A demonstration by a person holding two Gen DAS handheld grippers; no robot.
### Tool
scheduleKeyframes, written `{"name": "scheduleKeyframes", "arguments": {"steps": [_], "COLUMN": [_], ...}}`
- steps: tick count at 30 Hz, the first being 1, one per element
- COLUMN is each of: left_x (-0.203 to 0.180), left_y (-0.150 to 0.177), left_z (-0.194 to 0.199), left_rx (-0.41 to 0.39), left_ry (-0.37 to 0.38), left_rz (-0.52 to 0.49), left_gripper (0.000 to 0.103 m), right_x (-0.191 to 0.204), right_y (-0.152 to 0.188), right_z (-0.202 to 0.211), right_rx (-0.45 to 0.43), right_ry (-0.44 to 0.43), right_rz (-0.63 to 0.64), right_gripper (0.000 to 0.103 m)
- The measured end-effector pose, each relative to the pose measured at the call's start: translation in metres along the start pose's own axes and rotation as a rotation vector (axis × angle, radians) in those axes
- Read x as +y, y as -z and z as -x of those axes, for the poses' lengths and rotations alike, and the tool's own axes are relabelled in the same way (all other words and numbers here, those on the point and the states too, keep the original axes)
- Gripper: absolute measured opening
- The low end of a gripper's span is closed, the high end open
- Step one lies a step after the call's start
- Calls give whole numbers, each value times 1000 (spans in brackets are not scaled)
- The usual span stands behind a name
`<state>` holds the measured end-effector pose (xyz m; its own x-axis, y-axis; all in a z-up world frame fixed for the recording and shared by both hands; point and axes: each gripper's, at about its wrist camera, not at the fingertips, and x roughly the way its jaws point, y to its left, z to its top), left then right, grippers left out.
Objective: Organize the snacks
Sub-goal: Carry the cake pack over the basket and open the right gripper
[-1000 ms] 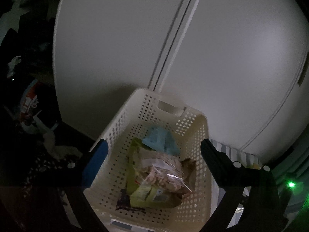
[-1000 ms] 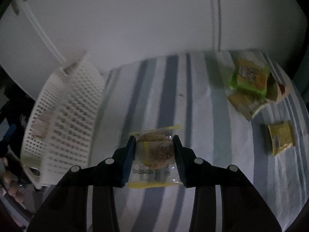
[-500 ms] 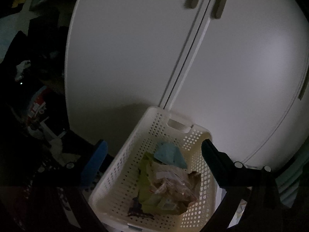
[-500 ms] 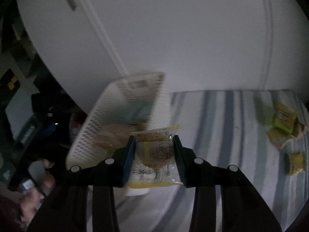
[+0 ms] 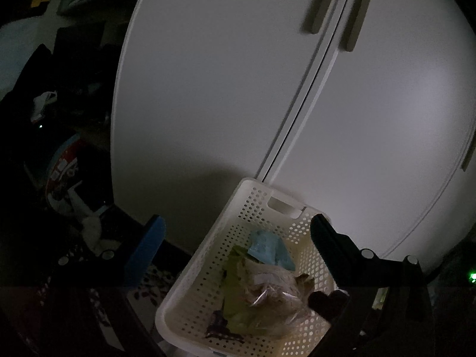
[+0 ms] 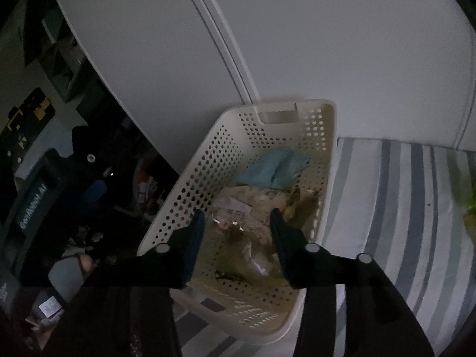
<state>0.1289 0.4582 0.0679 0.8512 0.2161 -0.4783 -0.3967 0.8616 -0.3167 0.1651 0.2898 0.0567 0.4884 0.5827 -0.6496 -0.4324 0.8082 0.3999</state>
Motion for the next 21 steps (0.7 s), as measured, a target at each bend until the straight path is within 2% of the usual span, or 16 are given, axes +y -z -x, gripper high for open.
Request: {"name": "scheduleKeyframes", "arguments": {"steps": [9, 13, 21], "left_x": [-2, -7, -14], "left_y": [0, 0, 2], "left_z": [2, 6, 8], "left_rx": [-1, -5, -2], "left_ry": [10, 22, 38], "left_rz": [1, -11, -28], "left_gripper": [99, 99, 99], "right_x": [-11, -15, -26], "right_y": [7, 8, 13], "right_z": [8, 11, 18], "right_rx": [-17, -33, -41], "right_ry": [27, 41, 63], "right_rz": [-26, -23, -34], "right_gripper": [49, 54, 56]}}
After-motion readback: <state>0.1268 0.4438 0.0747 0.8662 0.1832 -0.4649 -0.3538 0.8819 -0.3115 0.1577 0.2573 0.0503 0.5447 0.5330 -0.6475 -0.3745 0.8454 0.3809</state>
